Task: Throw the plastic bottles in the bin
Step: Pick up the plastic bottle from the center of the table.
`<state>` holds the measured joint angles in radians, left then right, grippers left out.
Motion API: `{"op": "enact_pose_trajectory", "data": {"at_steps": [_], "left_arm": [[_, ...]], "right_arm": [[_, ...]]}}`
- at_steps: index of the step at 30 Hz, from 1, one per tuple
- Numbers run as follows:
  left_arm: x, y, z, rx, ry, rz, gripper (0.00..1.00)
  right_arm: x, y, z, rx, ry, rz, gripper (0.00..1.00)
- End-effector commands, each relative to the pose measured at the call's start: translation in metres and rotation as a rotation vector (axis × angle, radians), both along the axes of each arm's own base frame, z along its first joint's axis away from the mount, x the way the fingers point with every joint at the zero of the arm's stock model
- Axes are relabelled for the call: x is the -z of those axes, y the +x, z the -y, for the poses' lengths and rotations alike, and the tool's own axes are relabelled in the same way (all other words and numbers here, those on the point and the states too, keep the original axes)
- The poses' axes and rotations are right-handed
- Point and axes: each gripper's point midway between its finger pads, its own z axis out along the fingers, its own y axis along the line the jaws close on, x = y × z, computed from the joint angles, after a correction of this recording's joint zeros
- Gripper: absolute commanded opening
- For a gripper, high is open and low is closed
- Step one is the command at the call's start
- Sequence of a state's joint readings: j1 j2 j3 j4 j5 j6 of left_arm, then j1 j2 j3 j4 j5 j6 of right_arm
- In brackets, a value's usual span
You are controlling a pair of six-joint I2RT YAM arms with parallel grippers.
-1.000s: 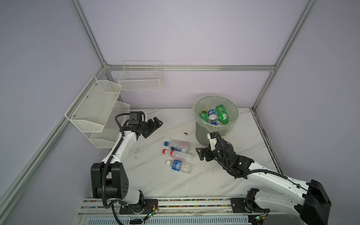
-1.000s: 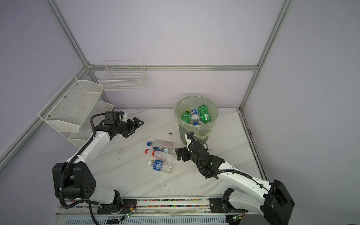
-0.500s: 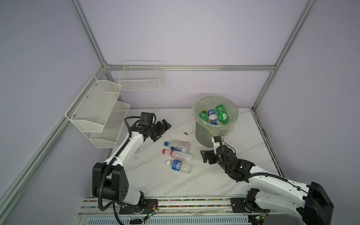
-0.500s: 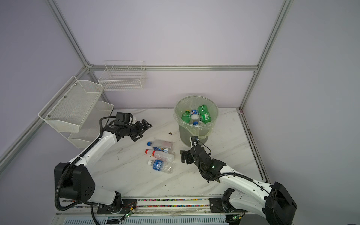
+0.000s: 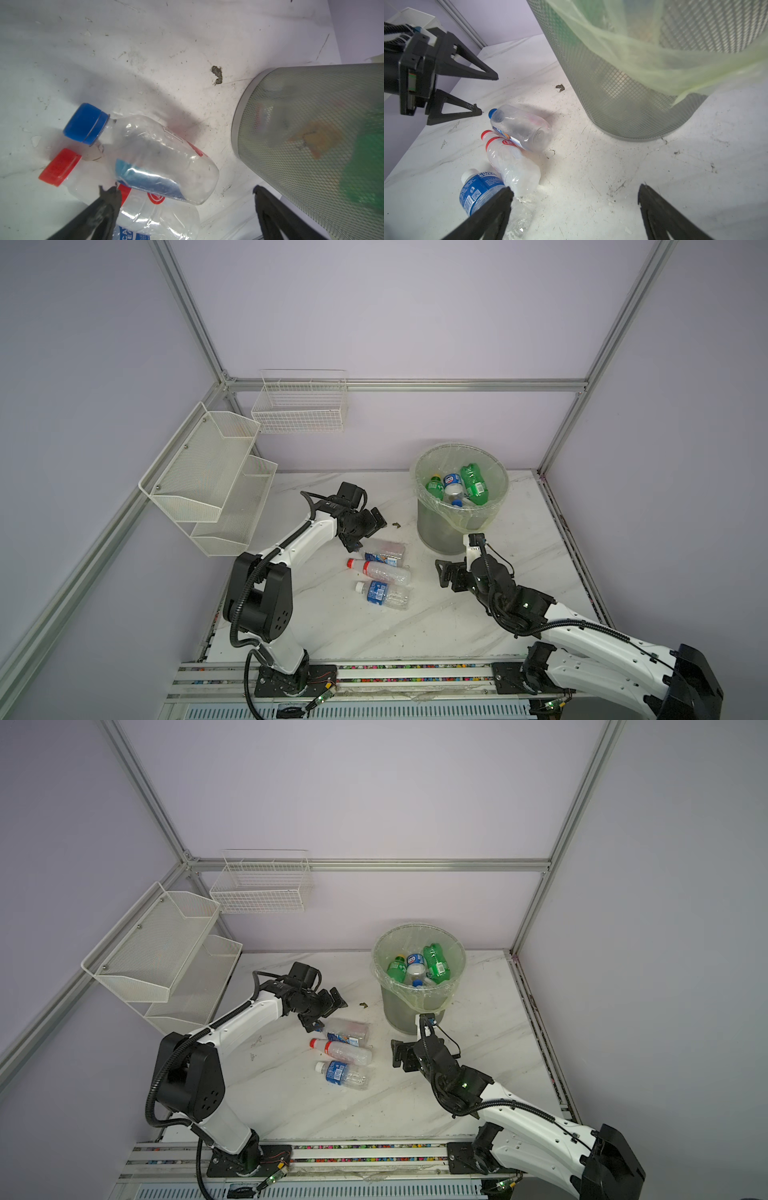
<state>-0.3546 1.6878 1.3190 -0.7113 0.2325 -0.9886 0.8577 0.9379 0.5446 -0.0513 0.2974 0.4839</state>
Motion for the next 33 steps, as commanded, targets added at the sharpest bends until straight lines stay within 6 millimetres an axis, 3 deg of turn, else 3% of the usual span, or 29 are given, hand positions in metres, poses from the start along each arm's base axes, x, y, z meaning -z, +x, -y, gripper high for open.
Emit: {"op": "enact_pose_trajectory", "data": {"at_steps": [1, 6, 17, 21, 25, 33], "left_arm": [[-0.040, 0.015, 0.004, -0.040, 0.010, 0.074, 1.00], [-0.031, 0.008, 0.009, -0.051, 0.038, 0.036, 0.95], [0.004, -0.002, 0.022, -0.038, 0.104, -0.044, 0.95], [0.015, 0.000, 0.023, -0.042, 0.125, -0.064, 0.94], [0.023, 0.005, 0.021, -0.046, 0.145, -0.073, 0.86], [0.036, 0.013, 0.019, -0.050, 0.185, -0.081, 0.85]], "right_arm": [[0.003, -0.001, 0.008, 0.037, -0.011, -0.010, 0.97], [0.002, 0.000, 0.008, 0.041, -0.012, -0.009, 0.97], [0.005, 0.002, 0.008, 0.053, -0.022, -0.015, 0.98], [0.004, 0.003, 0.009, 0.061, -0.022, -0.010, 0.97], [0.002, 0.003, 0.010, 0.065, -0.011, -0.006, 0.97], [-0.002, 0.001, 0.013, 0.068, -0.004, 0.001, 0.97]]}}
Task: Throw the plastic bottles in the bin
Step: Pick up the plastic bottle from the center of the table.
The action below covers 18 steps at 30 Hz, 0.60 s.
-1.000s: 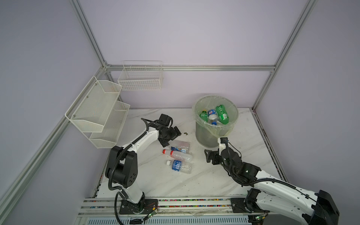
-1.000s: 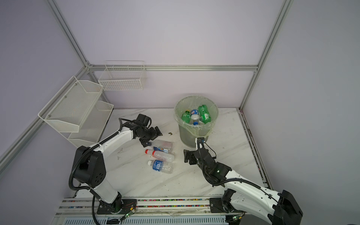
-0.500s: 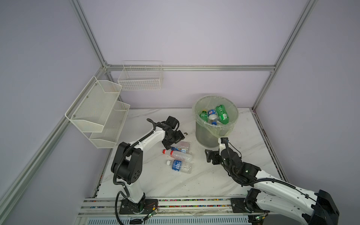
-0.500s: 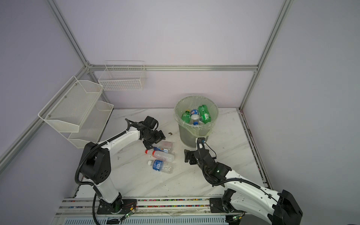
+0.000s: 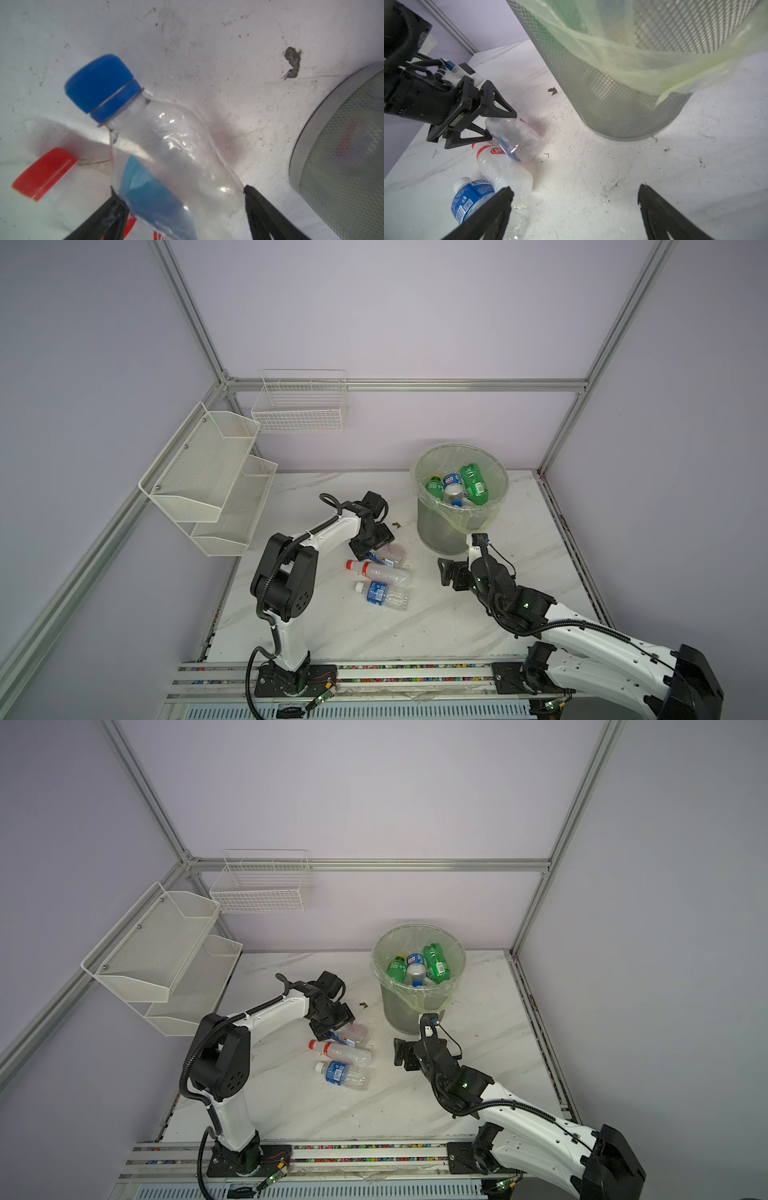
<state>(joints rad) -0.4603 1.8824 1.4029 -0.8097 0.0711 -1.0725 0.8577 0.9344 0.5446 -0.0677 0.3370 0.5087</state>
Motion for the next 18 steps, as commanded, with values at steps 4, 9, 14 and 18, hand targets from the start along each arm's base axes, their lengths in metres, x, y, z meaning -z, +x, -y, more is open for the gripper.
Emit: {"op": "enact_pose_trajectory", "data": {"at_steps": [4, 9, 14, 18], "left_arm": [[-0.020, 0.027, 0.004, -0.016, 0.011, 0.077, 0.81], [-0.011, 0.031, 0.004, -0.014, 0.025, 0.065, 0.75], [-0.010, 0.034, 0.007, -0.011, 0.017, 0.066, 0.69], [-0.019, 0.040, 0.009, -0.010, -0.006, 0.096, 0.66]], "right_arm": [[-0.007, -0.002, 0.006, 0.023, 0.007, 0.010, 0.97], [-0.012, -0.003, 0.008, 0.022, 0.016, 0.018, 0.97], [-0.015, -0.005, 0.009, 0.019, 0.024, 0.022, 0.97], [-0.017, -0.005, 0.009, 0.018, 0.026, 0.025, 0.97]]}}
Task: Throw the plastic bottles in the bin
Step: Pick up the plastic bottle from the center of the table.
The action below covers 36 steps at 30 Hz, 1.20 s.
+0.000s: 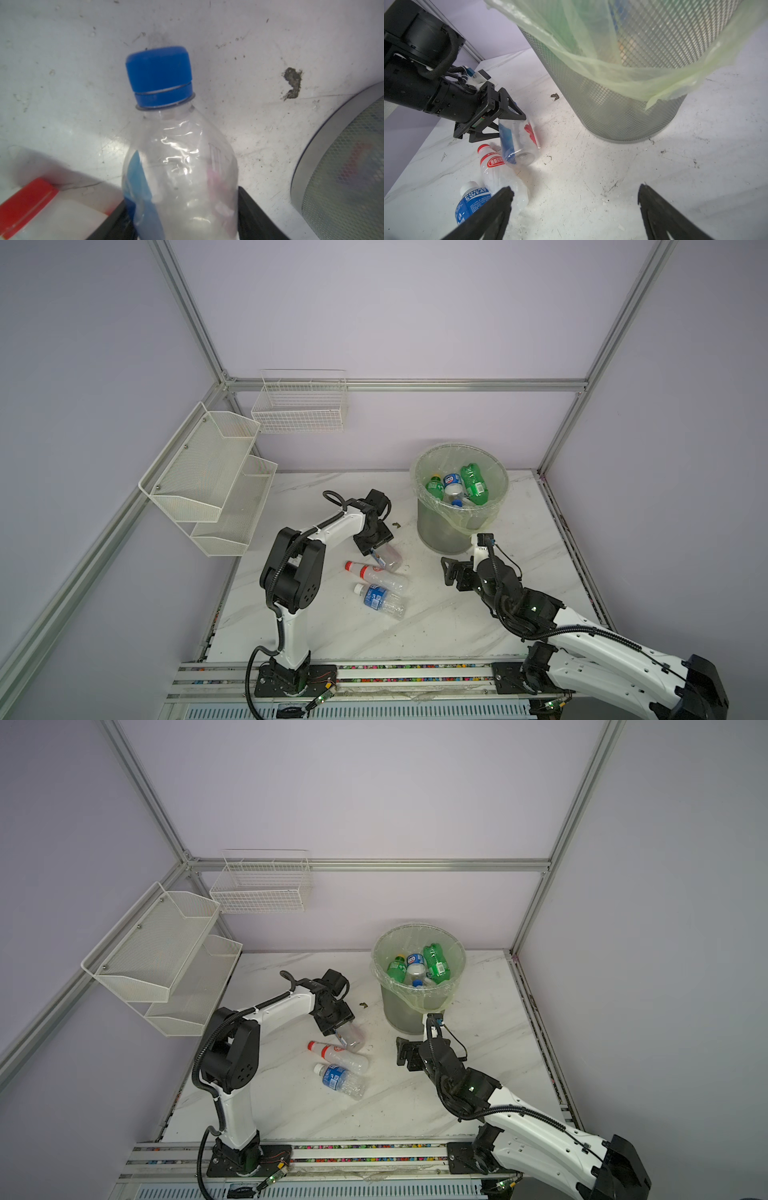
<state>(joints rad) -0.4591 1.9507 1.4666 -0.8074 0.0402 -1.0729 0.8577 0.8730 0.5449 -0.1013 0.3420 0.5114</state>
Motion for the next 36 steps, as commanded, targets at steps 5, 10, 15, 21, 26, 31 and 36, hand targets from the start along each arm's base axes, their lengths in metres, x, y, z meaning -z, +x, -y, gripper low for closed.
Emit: {"op": "enact_pose_trajectory", "data": {"at_steps": [5, 10, 15, 21, 26, 31, 36], "left_arm": [[-0.042, 0.034, 0.021, 0.039, -0.140, 0.161, 0.66], [-0.043, 0.035, 0.022, 0.047, -0.187, 0.173, 0.66], [-0.048, 0.036, 0.016, 0.056, -0.197, 0.199, 0.65], [-0.058, 0.042, 0.008, 0.068, -0.232, 0.249, 0.65], [-0.067, 0.045, 0.005, 0.080, -0.253, 0.276, 0.65], [-0.075, 0.044, 0.000, 0.086, -0.264, 0.300, 0.65], [-0.087, 0.045, -0.006, 0.102, -0.272, 0.332, 0.64]], "right_arm": [[-0.004, 0.000, 0.001, 0.010, 0.000, 0.003, 0.97], [-0.001, 0.000, 0.001, 0.011, 0.002, -0.006, 0.97], [0.000, 0.000, -0.001, 0.009, 0.009, -0.008, 0.97], [0.000, 0.001, -0.002, 0.013, 0.013, -0.010, 0.97], [0.003, 0.002, -0.004, 0.012, 0.020, -0.018, 0.97], [0.004, 0.003, -0.006, 0.014, 0.031, -0.023, 0.97], [0.007, 0.004, -0.008, 0.018, 0.046, -0.029, 0.97]]}}
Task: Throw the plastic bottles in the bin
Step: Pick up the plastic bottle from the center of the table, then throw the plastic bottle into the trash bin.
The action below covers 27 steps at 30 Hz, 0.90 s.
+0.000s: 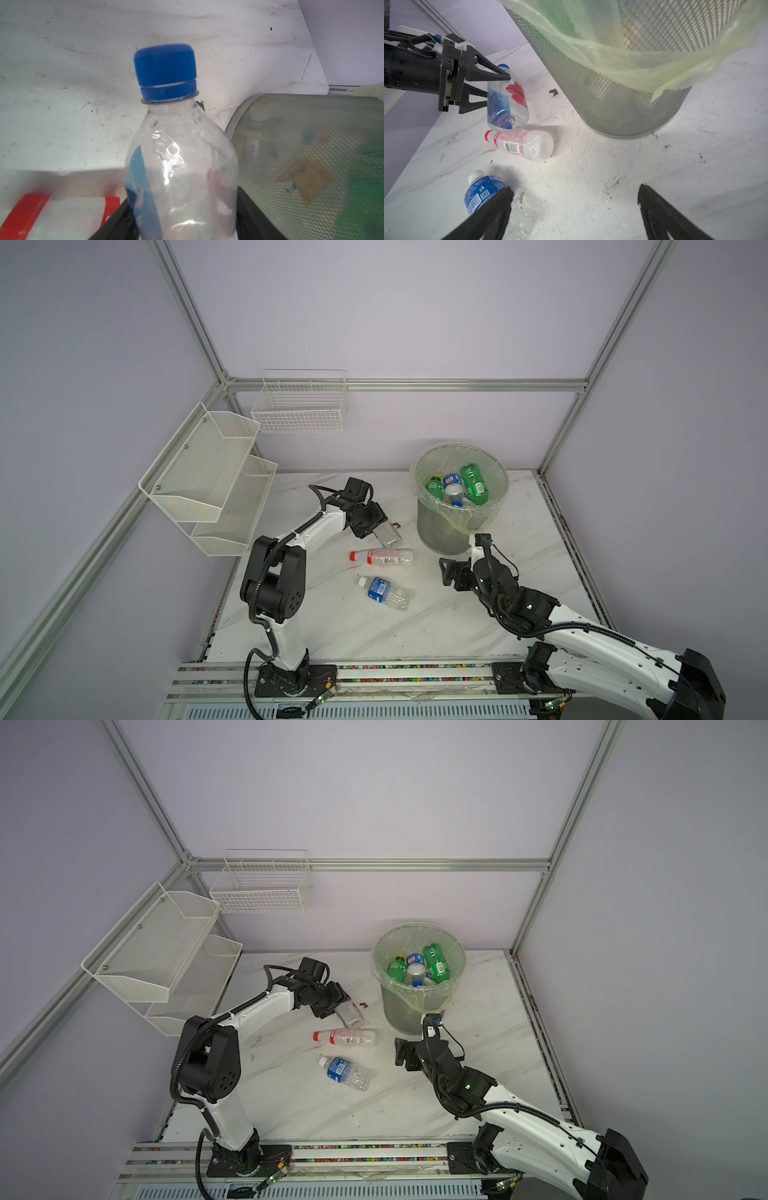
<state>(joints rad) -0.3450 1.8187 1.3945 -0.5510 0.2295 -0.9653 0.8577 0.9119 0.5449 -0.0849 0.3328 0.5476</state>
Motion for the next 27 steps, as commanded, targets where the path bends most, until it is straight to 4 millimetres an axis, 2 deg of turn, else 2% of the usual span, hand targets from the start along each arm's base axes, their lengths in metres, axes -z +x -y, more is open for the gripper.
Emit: {"op": "enact_pose_trajectory", "data": {"at_steps": [1, 14, 22, 27], "left_arm": [[-0.028, 0.001, -0.004, 0.036, -0.030, 0.092, 0.64], [-0.057, 0.003, -0.008, 0.113, -0.077, 0.189, 0.65], [-0.081, -0.002, -0.020, 0.119, -0.076, 0.246, 0.64], [-0.107, -0.009, -0.030, 0.122, -0.087, 0.309, 0.64]], "right_arm": [[0.000, 0.002, -0.004, 0.010, 0.033, -0.002, 0.97], [0.008, 0.008, -0.013, 0.017, 0.049, -0.022, 0.97], [0.000, 0.010, -0.013, 0.041, 0.100, -0.016, 0.97], [0.002, 0.008, -0.009, 0.057, 0.115, -0.017, 0.97]]}}
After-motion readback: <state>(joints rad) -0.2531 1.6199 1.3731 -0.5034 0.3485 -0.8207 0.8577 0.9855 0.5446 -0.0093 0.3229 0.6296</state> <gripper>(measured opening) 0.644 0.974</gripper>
